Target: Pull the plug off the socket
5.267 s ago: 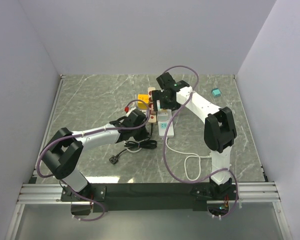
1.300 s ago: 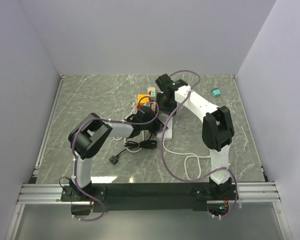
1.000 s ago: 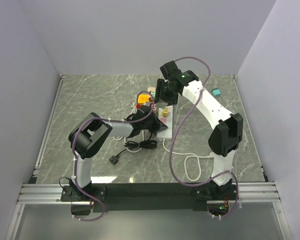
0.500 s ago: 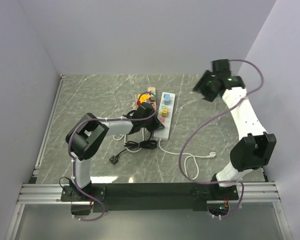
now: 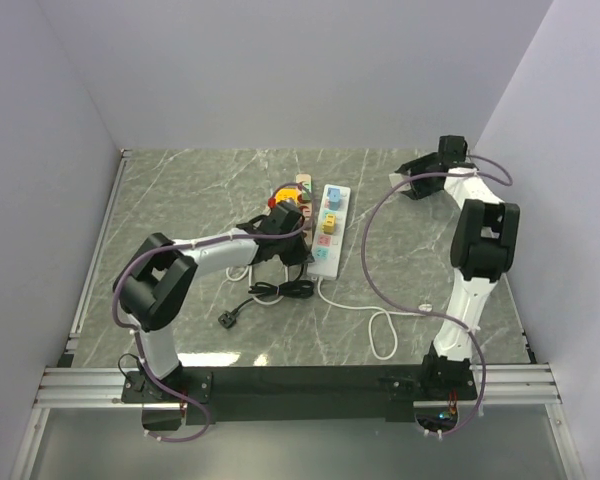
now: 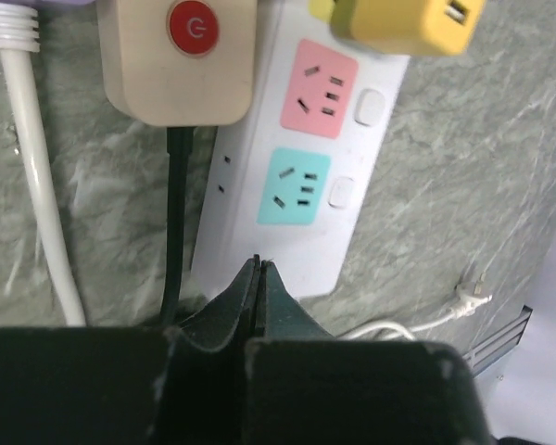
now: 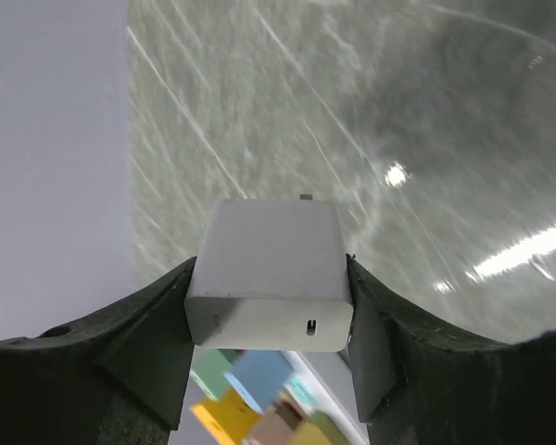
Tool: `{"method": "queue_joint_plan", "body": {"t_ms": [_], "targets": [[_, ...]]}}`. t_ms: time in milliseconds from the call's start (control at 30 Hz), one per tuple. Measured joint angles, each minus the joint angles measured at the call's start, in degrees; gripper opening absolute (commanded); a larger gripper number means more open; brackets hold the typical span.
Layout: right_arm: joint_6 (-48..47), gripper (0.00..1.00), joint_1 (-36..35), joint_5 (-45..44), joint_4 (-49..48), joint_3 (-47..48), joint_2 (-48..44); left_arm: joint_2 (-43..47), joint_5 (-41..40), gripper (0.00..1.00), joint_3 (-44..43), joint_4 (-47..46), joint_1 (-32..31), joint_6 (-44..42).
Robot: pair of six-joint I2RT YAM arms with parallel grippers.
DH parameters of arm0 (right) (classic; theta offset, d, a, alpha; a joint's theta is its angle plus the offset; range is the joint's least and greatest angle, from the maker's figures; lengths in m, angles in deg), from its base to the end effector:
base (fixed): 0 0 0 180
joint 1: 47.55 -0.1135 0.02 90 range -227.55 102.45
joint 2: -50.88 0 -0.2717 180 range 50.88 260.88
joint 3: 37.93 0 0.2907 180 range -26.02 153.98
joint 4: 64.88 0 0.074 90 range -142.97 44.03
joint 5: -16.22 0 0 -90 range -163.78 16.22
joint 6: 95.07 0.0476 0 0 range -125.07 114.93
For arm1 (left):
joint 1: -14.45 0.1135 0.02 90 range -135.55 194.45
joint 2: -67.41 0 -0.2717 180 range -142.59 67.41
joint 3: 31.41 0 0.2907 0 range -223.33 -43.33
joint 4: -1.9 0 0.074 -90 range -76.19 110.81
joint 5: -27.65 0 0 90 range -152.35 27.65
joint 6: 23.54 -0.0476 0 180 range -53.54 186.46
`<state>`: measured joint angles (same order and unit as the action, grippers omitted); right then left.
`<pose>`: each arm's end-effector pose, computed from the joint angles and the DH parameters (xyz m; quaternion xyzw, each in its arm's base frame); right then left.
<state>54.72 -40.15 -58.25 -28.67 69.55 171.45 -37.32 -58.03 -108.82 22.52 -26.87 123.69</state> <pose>0.5168 -0.0543 0.1907 0.4749 0.7998 0.2658 0.2533 0.3196 -0.2858 0.1527 -0.1157 0.9256 -0.2947 0.2073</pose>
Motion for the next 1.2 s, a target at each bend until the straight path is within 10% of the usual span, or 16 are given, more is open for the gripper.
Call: {"method": "queue_joint_plan", "body": {"t_ms": [200, 400, 500, 1200], "targets": [[9.3, 0.01, 0.8, 3.0, -8.5, 0.8, 7.6, 3.3, -1.1, 0.00, 0.0, 1.2, 0.0, -1.1], [14.6, 0.72, 1.1, 2.7, -13.4, 1.5, 8.3, 3.6, -1.2, 0.00, 0.0, 2.2, 0.0, -1.1], [16.7, 0.87, 1.2, 3.0, -15.9, 1.8, 8.3, 3.0, -1.2, 0.00, -0.3, 2.3, 0.0, -1.1], [-7.9, 0.91, -5.4, 0.2, 2.7, 1.1, -6.9, -6.7, 4.3, 0.00, -5.7, -2.8, 0.0, -0.5]]}}
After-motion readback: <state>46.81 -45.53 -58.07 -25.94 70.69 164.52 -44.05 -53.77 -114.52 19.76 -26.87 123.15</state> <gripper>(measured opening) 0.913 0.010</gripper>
